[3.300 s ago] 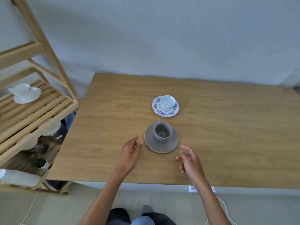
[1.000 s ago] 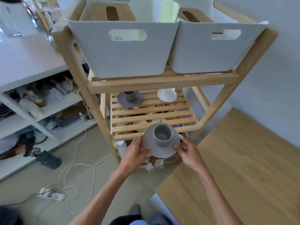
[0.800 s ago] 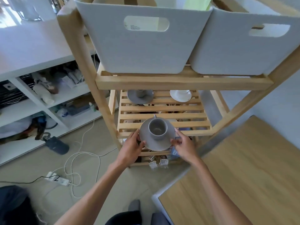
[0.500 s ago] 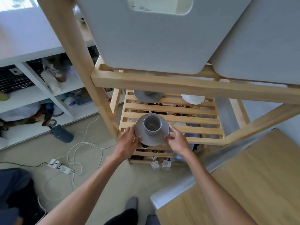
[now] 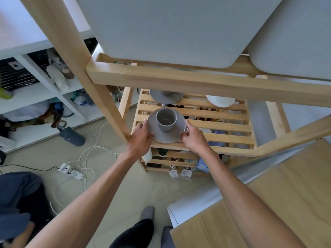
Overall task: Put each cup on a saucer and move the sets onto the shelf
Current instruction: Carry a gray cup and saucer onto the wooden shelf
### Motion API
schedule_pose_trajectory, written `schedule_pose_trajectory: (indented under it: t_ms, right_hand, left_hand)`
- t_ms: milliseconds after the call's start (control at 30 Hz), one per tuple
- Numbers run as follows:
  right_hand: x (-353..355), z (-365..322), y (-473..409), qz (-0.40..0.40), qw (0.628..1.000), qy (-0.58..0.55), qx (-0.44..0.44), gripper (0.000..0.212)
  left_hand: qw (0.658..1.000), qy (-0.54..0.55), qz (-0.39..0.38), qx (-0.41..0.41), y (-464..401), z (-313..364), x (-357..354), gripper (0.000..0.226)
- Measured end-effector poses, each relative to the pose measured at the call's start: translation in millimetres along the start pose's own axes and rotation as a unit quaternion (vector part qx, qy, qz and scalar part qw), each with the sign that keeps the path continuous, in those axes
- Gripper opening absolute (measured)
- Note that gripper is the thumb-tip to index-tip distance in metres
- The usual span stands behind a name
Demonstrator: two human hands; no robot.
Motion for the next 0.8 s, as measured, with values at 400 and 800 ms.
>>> schedule_pose_trajectory:
  t_ms: [400, 800]
  right_hand:
    - [6.0, -10.4, 24.5, 0.019, 0.999, -0.027, -0.01, 0.067]
    - [42.9, 13.6, 148.6, 0.179, 0.962, -0.199, -0.049, 0.036]
  left_hand:
    - [0.999, 0.012, 0.026, 0.017, 11.1, 2.0, 10.6, 0.052]
    - [0.983, 0.172, 0.004, -0.064, 100.2, 44.7, 45.1, 0.045]
Point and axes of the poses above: each hand's wrist, its own y-axis away from the middle knuckle, its own x-axis out of the back of the hand, z = x × y, the point moved 5 cm from there along -y, towards the middle knuckle, and after that the axes turned 5 degrees about y, right-handed, at the moved point
